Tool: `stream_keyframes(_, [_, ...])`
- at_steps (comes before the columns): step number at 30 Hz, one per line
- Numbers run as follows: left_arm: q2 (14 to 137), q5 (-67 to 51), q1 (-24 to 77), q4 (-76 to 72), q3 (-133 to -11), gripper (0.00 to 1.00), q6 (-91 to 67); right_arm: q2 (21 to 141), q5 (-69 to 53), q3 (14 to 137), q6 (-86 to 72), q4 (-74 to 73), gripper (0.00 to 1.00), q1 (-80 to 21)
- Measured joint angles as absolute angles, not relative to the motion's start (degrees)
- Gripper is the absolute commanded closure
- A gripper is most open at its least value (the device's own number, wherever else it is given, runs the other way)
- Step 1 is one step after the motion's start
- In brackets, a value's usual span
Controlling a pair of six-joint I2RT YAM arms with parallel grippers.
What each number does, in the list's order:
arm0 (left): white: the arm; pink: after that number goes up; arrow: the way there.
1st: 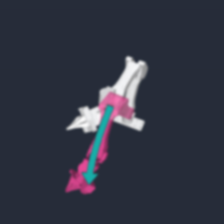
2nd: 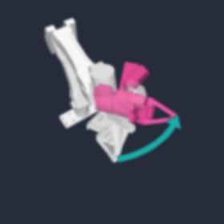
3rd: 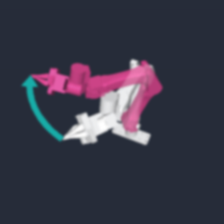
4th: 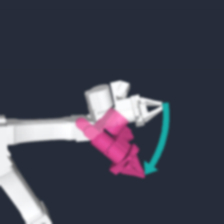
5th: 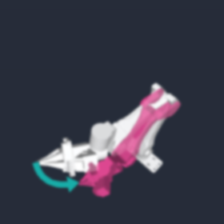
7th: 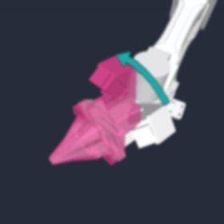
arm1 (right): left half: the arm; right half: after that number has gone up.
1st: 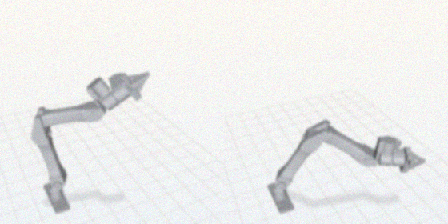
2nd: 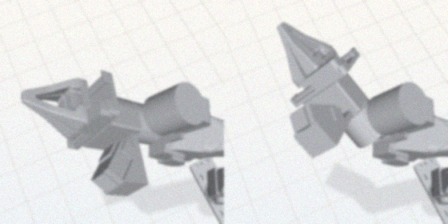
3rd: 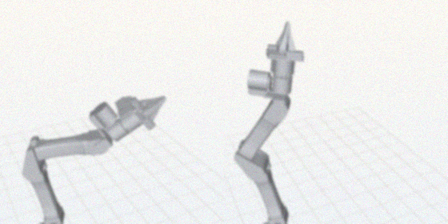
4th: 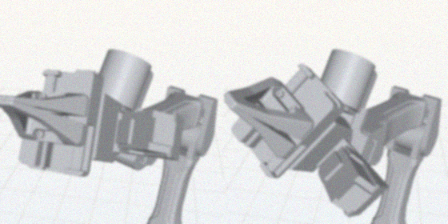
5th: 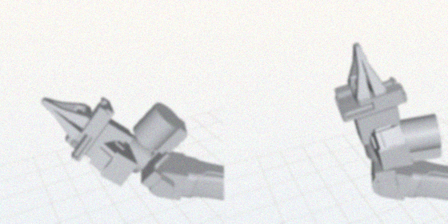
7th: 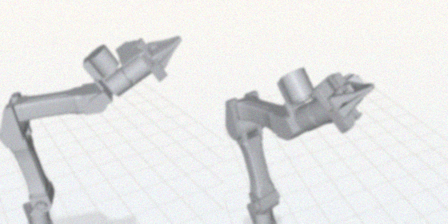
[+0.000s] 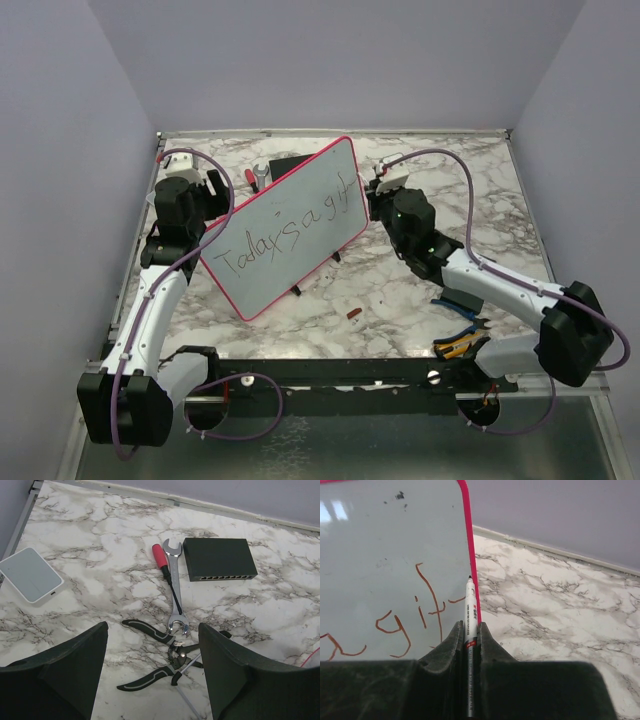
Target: Write a sentence on the whiteboard
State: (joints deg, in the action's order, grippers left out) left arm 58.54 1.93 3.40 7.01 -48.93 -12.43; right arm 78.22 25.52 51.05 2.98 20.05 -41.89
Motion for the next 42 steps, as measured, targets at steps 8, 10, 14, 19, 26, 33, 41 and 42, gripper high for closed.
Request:
stream_keyframes(8, [58.5,1.9,3.4,7.0,-48.9,0.26,-12.4,75.8,22.6,50.7,3.1,21.4,0.99,-41.9])
stream_keyframes(10, [58.5,1.9,3.4,7.0,-48.9,0.26,-12.4,76.6,22.1,50.8,3.2,21.4,0.99,-41.9])
stream_keyframes(14, [58.5,1.9,3.4,7.0,-48.9,0.26,-12.4,78.2,21.3,51.1,3.5,21.4,0.99,-41.9])
stream_keyframes(19, [58.5,1.9,3.4,7.0,-48.9,0.26,-12.4,79.1,21.3,51.2,3.7,21.4,0.99,-41.9])
stream_keyframes(26, [58.5,1.9,3.4,7.0,-48.9,0.26,-12.4,79.2,20.9,51.1,3.2,21.4,1.00,-41.9])
stream_keyframes(33, [58.5,1.9,3.4,7.0,-48.9,0.26,-12.4,79.2,19.6,48.9,1.3,20.9,0.99,-41.9])
stream_keyframes(41, [58.5,1.9,3.5,7.0,-48.9,0.26,-12.4,79.2,18.0,46.0,-1.5,19.6,1.00,-41.9])
stream_keyframes(42, [58.5,1.9,3.5,7.0,-48.9,0.26,-12.4,79.2,17.9,45.8,-1.7,19.5,0.99,-41.9])
